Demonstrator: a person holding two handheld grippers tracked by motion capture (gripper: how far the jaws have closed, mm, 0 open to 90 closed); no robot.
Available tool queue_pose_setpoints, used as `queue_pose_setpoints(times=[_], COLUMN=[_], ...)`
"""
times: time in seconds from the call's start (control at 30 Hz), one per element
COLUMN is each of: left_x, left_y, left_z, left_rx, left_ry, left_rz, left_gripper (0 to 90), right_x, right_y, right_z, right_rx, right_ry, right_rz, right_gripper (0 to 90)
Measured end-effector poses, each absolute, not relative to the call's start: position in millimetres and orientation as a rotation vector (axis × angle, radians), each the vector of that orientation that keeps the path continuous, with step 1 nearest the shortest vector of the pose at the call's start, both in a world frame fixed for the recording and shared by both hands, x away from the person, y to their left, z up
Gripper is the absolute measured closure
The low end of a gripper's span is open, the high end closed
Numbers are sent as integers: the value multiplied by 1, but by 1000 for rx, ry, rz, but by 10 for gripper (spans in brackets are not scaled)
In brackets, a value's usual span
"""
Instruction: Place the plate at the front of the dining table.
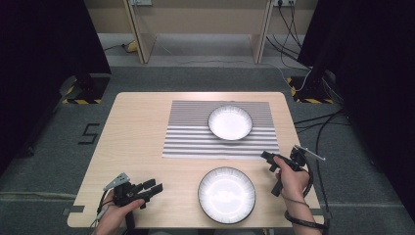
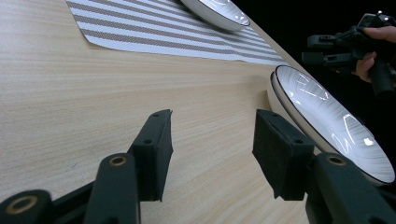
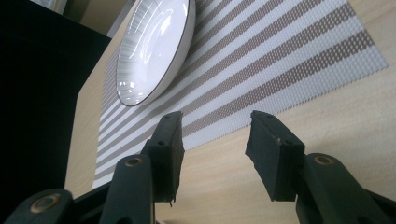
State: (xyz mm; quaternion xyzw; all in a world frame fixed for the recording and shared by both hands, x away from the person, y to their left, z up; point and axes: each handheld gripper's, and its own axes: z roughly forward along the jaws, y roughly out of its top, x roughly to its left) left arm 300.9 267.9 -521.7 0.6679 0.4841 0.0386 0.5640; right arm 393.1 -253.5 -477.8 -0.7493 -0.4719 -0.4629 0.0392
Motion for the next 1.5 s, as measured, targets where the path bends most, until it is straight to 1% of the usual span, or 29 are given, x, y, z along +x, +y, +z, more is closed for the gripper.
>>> queue_pose_setpoints(times=[0.93,1.5], left_x=[300,300], left_y=[267,267], left_z=[-522,-522], left_rx=[1577,1576], left_ry=[1137,1136], left_rz=[94,95], left_gripper=[468,468], right_x=[360,345], right_y=[-250,-251], right_z=[-481,-490], right_rx=[-2251,-2240], right_ry=[-1514,-1512], right_rz=[-1400,-1369], right_gripper=[544,538])
